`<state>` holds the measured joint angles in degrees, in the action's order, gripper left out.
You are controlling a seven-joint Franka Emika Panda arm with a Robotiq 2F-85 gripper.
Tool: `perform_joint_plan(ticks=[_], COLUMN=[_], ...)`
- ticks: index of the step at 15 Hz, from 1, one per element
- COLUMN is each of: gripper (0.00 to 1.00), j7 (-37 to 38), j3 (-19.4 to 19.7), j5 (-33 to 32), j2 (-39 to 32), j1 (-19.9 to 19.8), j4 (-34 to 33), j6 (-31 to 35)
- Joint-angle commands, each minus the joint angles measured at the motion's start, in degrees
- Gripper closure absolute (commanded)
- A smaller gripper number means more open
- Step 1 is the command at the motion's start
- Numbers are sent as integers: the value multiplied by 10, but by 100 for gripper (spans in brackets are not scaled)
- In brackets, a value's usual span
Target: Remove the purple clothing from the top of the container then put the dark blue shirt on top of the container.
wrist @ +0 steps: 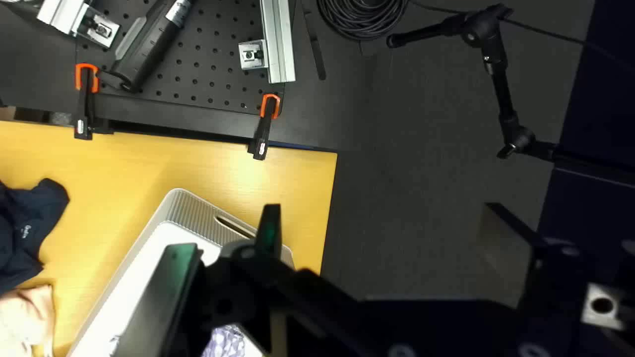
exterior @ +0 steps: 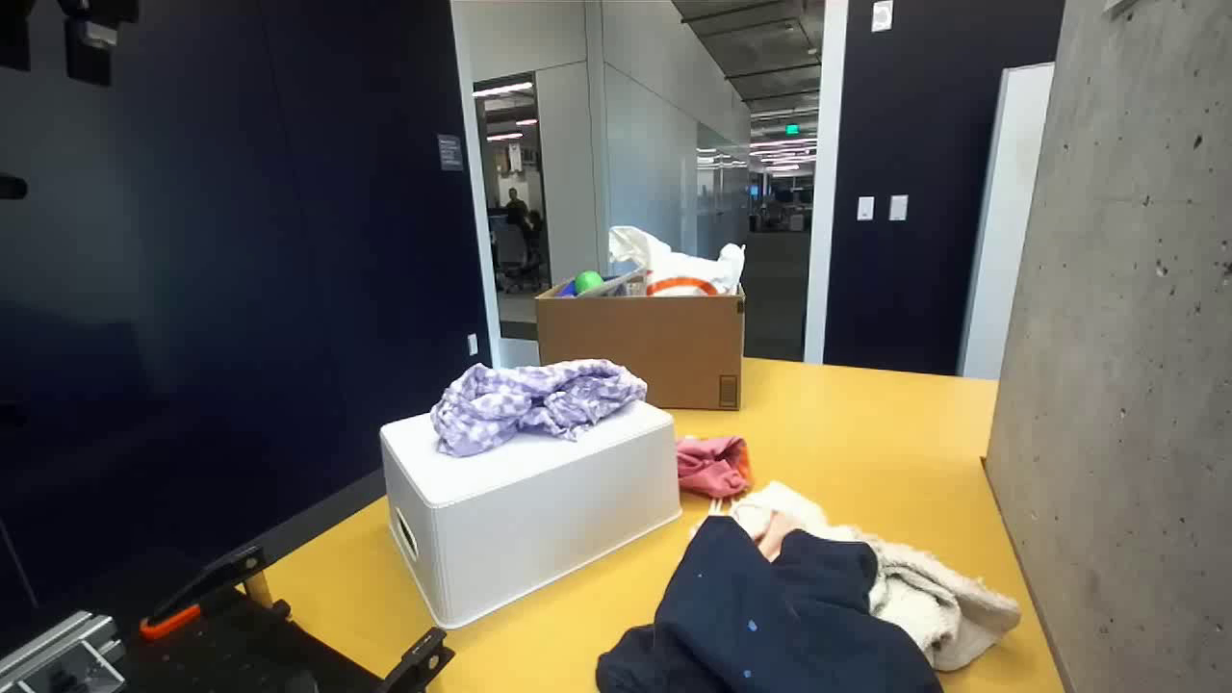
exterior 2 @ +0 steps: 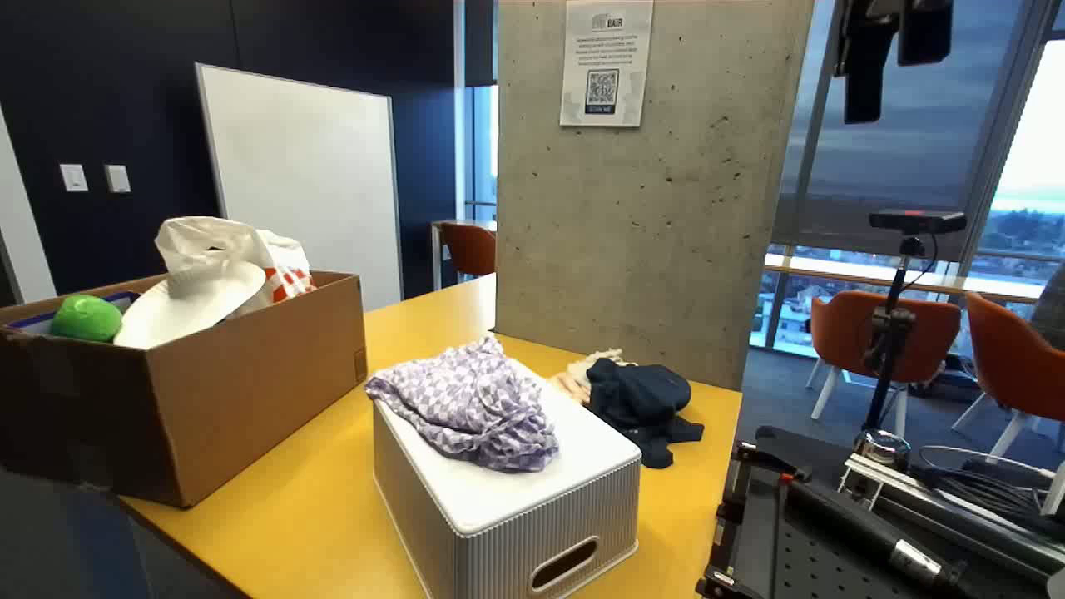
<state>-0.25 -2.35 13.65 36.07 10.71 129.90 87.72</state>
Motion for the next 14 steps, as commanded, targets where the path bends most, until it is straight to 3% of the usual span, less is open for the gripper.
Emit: perform_joint_plan(ticks=[1, 7, 11, 14], gripper=[0, 0, 0, 0], j7=[-7, -18, -26, -40], j3=[-11, 0, 29, 45], j5=[6, 7, 6, -2], j2=[0, -16, -67, -147], j1=[-16, -21, -60, -86], j4=[-2, -5, -19, -9], j6=[-4, 10, 89, 185])
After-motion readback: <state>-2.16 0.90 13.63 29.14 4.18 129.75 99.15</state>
